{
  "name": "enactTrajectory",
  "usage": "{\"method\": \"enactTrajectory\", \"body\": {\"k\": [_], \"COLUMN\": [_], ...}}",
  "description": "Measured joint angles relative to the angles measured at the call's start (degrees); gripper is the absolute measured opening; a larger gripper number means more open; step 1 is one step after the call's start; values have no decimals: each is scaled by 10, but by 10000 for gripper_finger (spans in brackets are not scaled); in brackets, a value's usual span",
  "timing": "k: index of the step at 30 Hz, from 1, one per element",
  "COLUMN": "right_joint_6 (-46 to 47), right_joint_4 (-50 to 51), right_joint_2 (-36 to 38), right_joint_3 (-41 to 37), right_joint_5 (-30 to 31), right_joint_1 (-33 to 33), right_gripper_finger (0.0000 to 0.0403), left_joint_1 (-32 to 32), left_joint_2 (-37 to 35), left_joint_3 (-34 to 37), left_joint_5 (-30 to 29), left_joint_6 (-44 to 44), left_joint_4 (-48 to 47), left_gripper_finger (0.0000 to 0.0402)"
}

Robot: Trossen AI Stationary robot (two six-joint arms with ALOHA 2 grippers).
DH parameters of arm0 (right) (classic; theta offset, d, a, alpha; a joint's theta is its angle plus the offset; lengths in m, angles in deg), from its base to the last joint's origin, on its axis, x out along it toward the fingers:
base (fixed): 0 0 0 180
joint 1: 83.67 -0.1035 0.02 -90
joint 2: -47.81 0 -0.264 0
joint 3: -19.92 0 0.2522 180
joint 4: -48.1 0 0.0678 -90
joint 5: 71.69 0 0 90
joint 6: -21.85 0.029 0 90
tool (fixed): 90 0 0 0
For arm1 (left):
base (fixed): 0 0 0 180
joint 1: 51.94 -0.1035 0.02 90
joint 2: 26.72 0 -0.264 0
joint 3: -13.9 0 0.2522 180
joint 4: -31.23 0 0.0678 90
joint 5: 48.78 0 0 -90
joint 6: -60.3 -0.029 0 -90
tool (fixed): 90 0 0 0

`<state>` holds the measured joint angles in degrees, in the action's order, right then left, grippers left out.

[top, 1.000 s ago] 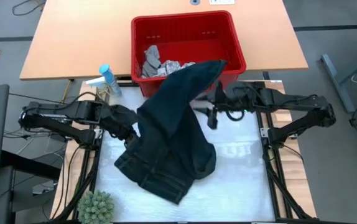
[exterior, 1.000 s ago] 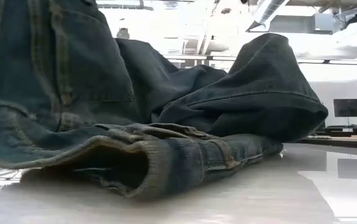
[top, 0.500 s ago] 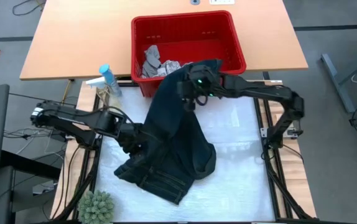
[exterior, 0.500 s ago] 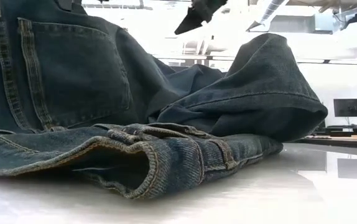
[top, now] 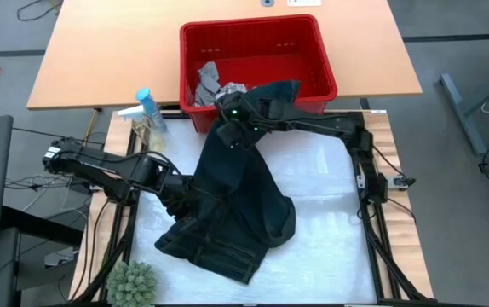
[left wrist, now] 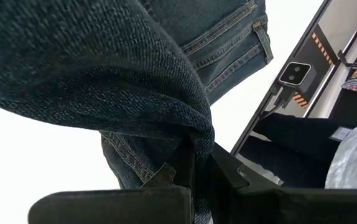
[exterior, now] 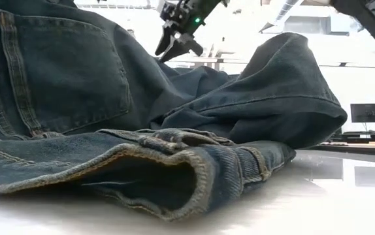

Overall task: Fold Laundry from Bin
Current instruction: Fold the blue jeans

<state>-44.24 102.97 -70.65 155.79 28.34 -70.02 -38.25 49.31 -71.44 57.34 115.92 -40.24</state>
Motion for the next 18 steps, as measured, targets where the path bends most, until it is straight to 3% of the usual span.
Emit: {"method": "enactTrajectory", "body": {"k": [13,18], "right_joint_6": [-64,-70], "right_joint_4": [11,39], "right_joint_2": [-28,-28], "right_joint_3": [26,23], "right_joint_5": [-5,-9], "right_joint_1": [1,1], "right_gripper_finger": [206,184], "left_joint_1": [22,26], "left_joint_2": [0,0], "left_joint_3": [0,0], "left_joint_5": [-2,0], "left_joint_6": [12,12], "left_joint_4": [2,2], "left_gripper_finger": [2,2]}}
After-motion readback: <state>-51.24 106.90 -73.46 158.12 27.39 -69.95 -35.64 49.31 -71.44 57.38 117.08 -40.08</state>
